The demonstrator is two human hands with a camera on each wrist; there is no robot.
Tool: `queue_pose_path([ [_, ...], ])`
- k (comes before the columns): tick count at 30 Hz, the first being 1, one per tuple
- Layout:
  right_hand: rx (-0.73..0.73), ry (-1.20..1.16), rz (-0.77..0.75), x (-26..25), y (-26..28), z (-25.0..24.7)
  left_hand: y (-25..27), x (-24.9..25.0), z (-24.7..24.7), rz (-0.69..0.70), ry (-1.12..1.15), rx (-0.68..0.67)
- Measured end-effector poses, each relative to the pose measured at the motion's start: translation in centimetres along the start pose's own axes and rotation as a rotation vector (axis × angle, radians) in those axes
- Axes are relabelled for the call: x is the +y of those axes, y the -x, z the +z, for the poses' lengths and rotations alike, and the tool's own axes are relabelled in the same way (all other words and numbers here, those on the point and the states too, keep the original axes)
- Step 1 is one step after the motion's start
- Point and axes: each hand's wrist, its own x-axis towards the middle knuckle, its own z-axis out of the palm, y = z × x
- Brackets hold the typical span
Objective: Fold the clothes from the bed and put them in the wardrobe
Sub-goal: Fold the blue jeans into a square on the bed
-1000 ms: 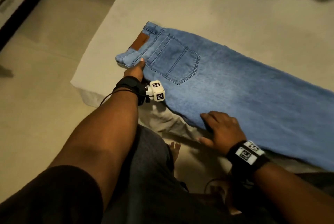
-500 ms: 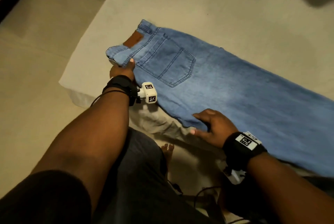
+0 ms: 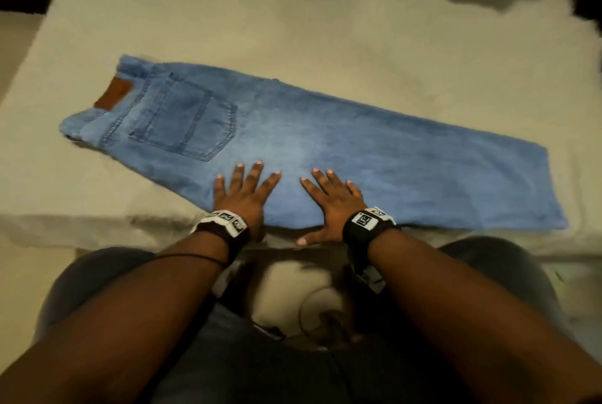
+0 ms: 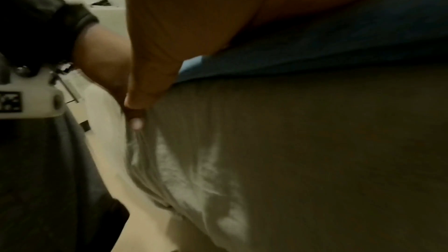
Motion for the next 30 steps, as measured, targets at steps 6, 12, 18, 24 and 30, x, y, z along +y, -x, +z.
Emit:
queue_pose_path([
  [6, -0.048, -0.266, 0.368, 10.9, 6.2, -0.7, 0.5, 2.2, -2.2, -0.082, 0.106, -0.103],
  [12, 0.003, -0.346, 0.624, 21.9, 11.4, -0.1, -2.4, 11.5, -1.2, 0.157, -0.005, -0.023],
  [18, 0.355, -0.489, 1.043, 33.0, 17.7, 1.3, -4.0, 13.7, -0.4, 0.076, -0.102, -0.240],
  [24, 0.668, -1.070, 1.383, 36.2, 19.2, 2.9, -4.3, 14.7, -1.2, 0.044, -0.149, -0.314],
  [30, 0.874, -1.264, 1.324, 35.3, 19.3, 1.0, -4.2, 14.7, -0.8, 0.048, -0.146, -0.274],
])
